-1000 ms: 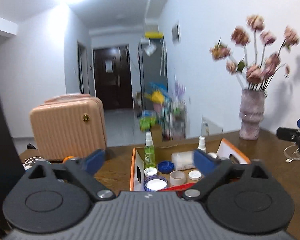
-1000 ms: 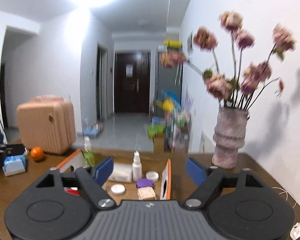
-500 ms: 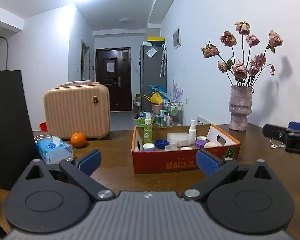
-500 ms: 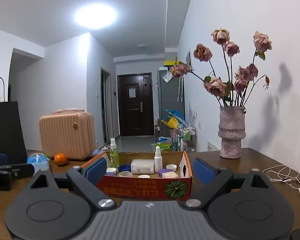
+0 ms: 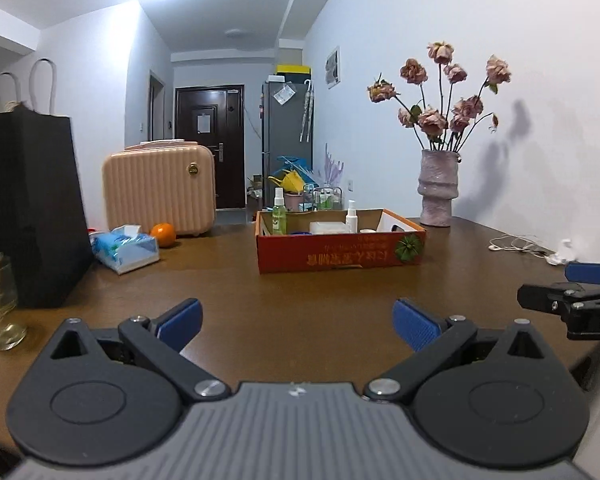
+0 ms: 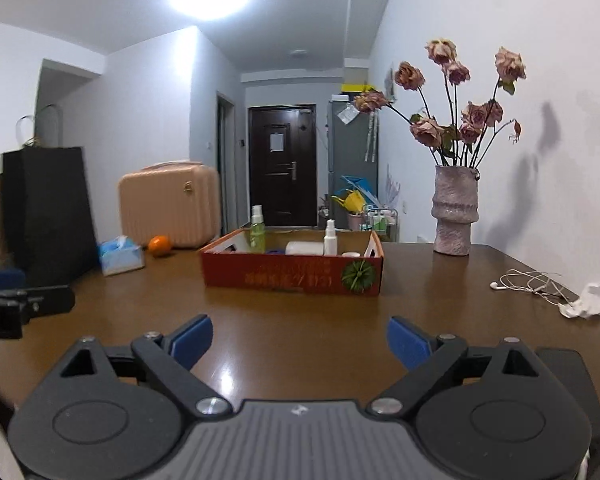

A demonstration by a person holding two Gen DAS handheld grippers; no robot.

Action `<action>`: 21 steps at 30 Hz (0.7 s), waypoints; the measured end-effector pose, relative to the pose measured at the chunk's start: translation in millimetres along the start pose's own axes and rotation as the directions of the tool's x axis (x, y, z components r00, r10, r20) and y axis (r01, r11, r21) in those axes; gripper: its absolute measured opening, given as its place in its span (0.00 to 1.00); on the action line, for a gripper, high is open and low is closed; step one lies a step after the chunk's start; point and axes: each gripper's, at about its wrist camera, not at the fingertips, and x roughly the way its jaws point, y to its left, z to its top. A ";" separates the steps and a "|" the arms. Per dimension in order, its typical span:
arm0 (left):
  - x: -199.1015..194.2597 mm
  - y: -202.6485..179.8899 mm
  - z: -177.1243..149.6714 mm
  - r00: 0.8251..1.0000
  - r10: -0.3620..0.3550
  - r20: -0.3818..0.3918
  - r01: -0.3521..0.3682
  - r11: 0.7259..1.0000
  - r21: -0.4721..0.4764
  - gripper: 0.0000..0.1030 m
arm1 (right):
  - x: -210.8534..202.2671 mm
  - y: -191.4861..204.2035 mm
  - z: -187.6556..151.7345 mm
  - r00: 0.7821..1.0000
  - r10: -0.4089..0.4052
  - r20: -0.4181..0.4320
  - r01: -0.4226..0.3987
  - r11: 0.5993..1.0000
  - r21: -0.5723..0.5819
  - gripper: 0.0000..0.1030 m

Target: Organize rigid objects

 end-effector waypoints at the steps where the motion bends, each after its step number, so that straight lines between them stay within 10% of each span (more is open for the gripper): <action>1: -14.2 -0.8 -7.0 1.000 0.024 0.011 -0.024 1.000 -0.003 1.00 | -10.6 2.7 -3.8 1.000 0.002 -0.012 -0.002 1.000 -0.006 0.93; 21: -46.1 -13.8 -17.8 0.996 0.072 0.050 -0.074 0.997 0.032 1.00 | -65.3 29.5 -31.4 1.000 -0.015 0.025 0.014 0.998 0.060 0.98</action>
